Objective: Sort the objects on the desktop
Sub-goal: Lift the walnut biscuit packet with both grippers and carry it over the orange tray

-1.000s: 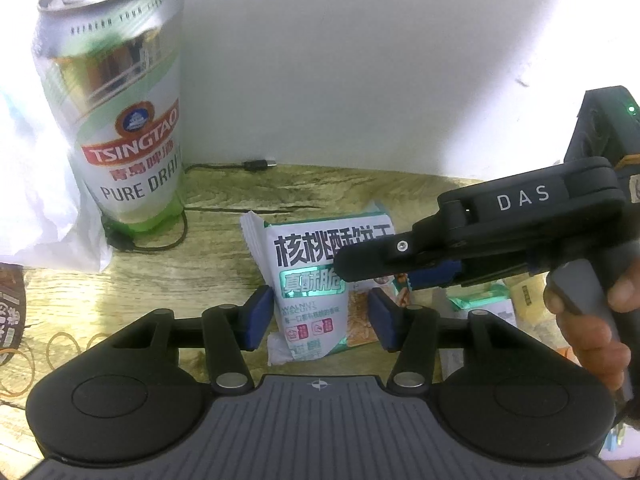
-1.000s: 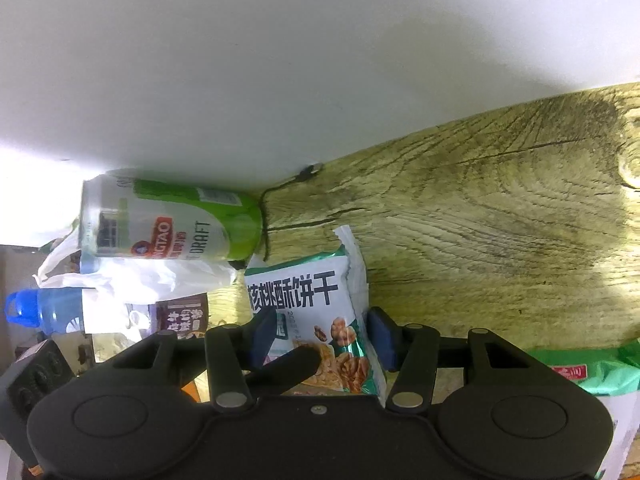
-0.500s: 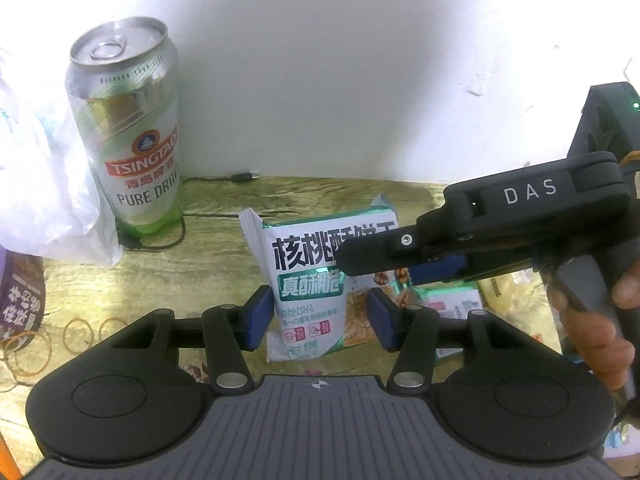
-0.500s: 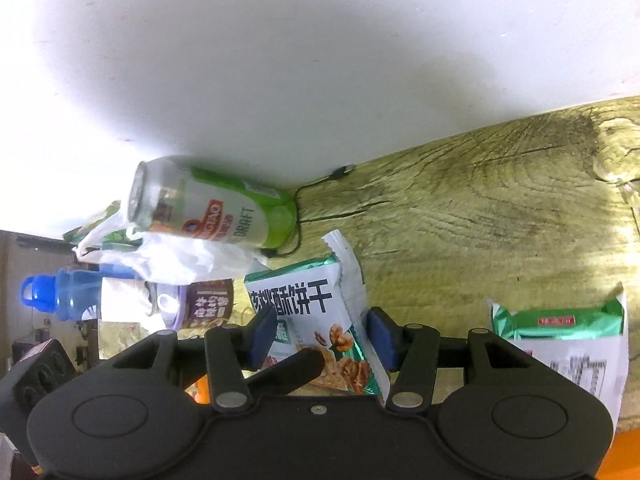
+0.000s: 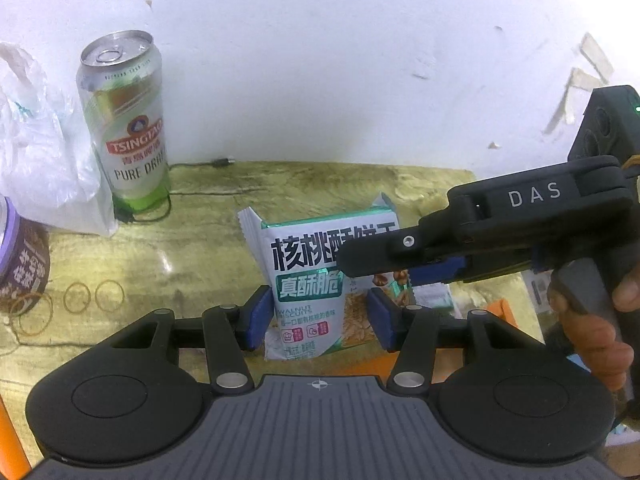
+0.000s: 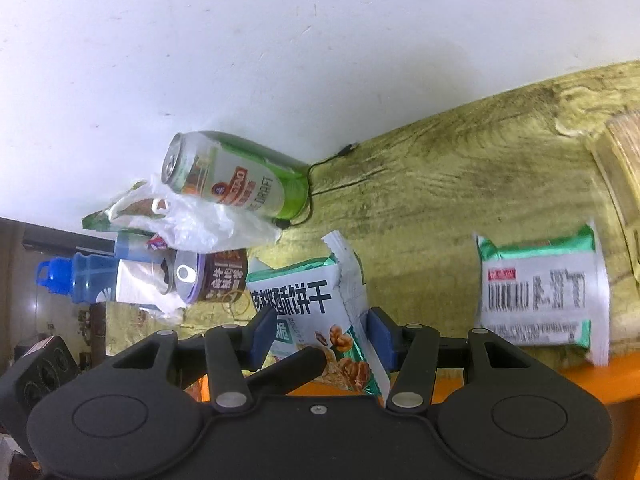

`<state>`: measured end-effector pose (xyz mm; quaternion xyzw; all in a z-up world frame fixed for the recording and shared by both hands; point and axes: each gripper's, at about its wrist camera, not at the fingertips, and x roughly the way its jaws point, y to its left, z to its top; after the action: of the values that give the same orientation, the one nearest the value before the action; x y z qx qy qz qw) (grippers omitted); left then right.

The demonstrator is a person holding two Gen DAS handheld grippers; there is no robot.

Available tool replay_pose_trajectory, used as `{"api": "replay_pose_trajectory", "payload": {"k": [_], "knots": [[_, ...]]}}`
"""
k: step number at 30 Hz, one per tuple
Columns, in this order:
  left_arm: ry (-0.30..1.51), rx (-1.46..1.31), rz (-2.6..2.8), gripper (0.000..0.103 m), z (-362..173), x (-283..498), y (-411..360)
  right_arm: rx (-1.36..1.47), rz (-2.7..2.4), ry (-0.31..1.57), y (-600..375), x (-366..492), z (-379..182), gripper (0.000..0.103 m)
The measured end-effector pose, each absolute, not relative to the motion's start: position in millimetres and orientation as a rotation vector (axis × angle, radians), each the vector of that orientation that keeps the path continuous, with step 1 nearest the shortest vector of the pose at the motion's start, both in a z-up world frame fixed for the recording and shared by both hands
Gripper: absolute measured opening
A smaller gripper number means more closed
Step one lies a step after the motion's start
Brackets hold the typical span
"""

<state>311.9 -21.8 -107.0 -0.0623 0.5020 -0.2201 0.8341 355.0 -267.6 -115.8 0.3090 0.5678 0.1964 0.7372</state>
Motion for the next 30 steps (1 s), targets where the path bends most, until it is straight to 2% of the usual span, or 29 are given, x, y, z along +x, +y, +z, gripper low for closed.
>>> {"api": "replay_pose_trajectory", "payload": {"k": [13, 30], "knots": [[1.087, -0.086, -0.528, 0.052, -111, 272, -42, 0.696, 0.394, 1.243, -284, 298, -122, 0.05], [1.143, 0.09, -0.591, 0.052, -138, 238, -71, 0.759, 0.346, 1.296, -294, 254, -164, 0.05]]}}
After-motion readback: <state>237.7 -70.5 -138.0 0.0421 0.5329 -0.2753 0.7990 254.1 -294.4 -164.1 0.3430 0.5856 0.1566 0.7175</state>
